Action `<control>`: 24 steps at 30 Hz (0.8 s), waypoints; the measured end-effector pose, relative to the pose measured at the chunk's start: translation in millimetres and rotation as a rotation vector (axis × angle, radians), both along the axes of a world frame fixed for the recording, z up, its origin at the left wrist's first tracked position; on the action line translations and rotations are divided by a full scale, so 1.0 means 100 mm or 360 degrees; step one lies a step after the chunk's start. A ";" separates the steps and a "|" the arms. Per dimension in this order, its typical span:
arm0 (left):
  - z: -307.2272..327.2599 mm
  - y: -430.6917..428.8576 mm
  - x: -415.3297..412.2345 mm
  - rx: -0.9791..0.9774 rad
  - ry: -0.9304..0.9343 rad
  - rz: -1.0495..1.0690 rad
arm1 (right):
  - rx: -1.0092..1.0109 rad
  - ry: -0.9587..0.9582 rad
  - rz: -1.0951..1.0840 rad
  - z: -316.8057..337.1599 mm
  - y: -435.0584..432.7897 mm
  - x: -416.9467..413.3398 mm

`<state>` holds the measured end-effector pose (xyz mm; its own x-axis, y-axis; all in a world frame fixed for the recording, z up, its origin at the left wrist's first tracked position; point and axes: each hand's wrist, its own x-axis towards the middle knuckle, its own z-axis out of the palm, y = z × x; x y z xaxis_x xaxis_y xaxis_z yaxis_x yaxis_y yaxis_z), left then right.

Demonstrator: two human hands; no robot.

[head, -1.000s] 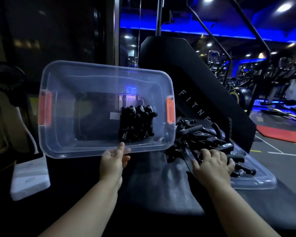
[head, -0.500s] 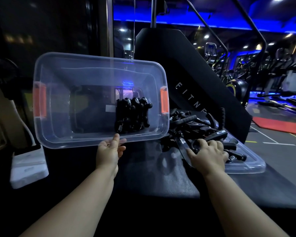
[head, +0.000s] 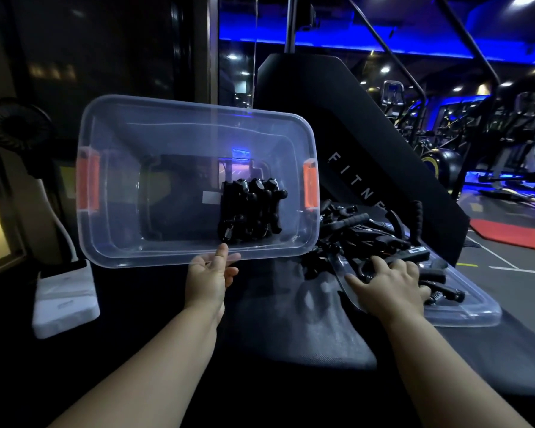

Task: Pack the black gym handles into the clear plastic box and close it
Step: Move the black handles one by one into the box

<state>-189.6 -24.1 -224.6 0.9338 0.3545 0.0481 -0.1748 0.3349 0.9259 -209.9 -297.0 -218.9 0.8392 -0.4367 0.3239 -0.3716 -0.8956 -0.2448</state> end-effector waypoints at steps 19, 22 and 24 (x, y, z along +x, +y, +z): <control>-0.01 0.02 0.03 0.0025 -0.0005 0.0005 | -0.0252 -0.0339 0.0572 -0.10 0.24 -0.01; -0.01 0.02 0.03 0.0019 0.0000 0.0009 | -0.0252 -0.0428 0.0719 -0.14 0.24 0.01; -0.01 0.02 0.03 0.0018 0.0003 0.0012 | -0.0304 -0.0461 0.0790 -0.16 0.23 0.02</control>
